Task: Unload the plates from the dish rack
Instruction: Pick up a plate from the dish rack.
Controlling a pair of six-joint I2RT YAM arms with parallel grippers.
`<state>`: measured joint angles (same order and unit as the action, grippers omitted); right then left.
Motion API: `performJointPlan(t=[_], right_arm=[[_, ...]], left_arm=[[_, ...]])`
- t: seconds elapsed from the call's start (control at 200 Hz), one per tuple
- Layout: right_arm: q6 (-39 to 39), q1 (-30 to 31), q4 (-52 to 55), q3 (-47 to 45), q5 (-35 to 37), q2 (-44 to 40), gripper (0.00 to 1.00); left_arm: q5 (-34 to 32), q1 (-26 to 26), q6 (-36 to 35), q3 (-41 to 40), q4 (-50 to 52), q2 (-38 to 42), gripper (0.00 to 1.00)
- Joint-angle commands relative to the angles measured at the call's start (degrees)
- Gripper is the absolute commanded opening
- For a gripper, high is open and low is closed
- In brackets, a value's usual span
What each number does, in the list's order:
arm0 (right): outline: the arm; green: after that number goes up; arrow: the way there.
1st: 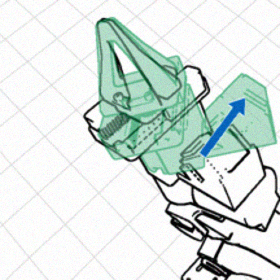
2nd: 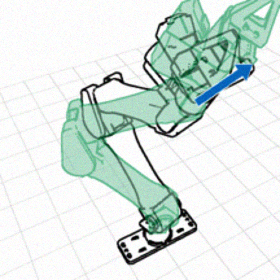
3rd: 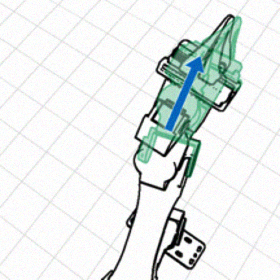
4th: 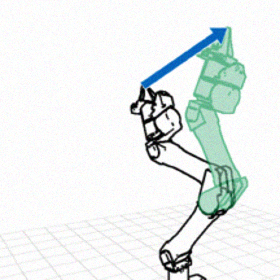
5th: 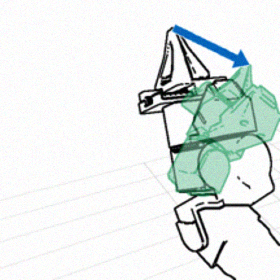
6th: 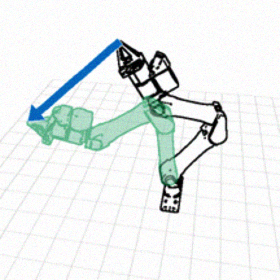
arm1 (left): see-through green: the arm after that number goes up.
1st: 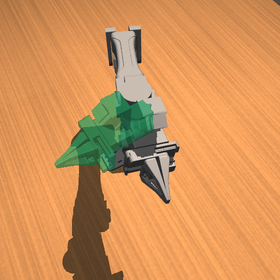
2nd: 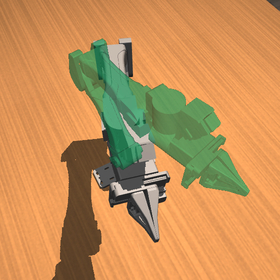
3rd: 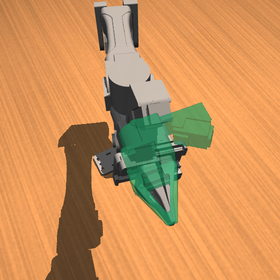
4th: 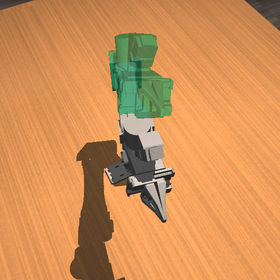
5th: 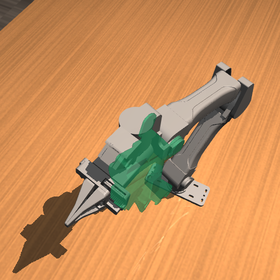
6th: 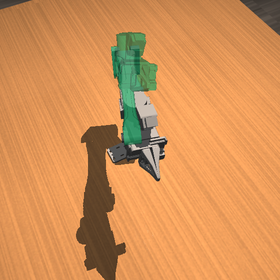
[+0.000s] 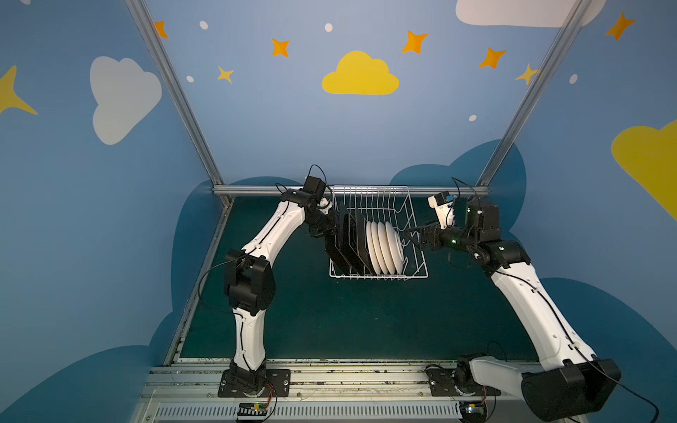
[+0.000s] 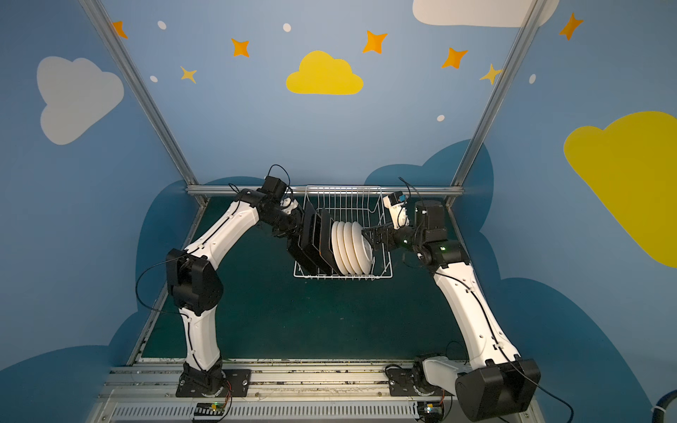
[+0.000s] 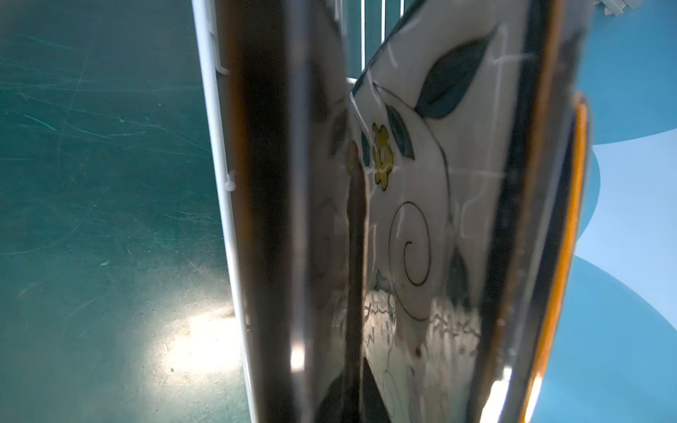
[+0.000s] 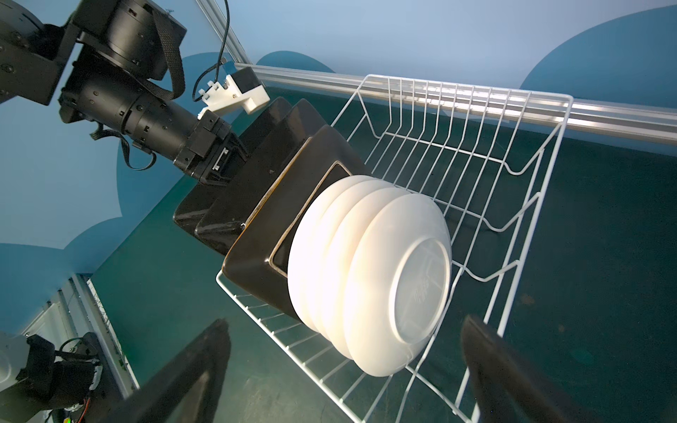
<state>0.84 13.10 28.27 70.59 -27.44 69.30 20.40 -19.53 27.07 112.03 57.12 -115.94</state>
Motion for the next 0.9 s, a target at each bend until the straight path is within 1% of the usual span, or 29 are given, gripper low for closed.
performJointPlan(t=[0.0, 0.25, 0.616, 0.891], right_arm=[[-0.1, 0.3, 0.2, -0.2, 0.1, -1.6, 0.98], [-0.1, 0.2, 0.2, -0.3, 0.0, -1.5, 0.98], [0.1, 0.2, -0.6, -0.8, 0.0, -1.7, 0.98], [-0.1, 0.3, -0.4, -1.0, 0.5, -1.6, 0.98]], left_arm=[[-3.8, 0.3, -1.4, 0.4, 3.3, 0.5, 0.03], [-2.4, 0.3, -1.0, 1.0, 2.5, 2.0, 0.03], [0.3, 1.1, -0.1, 4.5, 2.7, 2.3, 0.03], [3.2, 3.1, 0.6, 4.5, 1.3, 3.9, 0.03]])
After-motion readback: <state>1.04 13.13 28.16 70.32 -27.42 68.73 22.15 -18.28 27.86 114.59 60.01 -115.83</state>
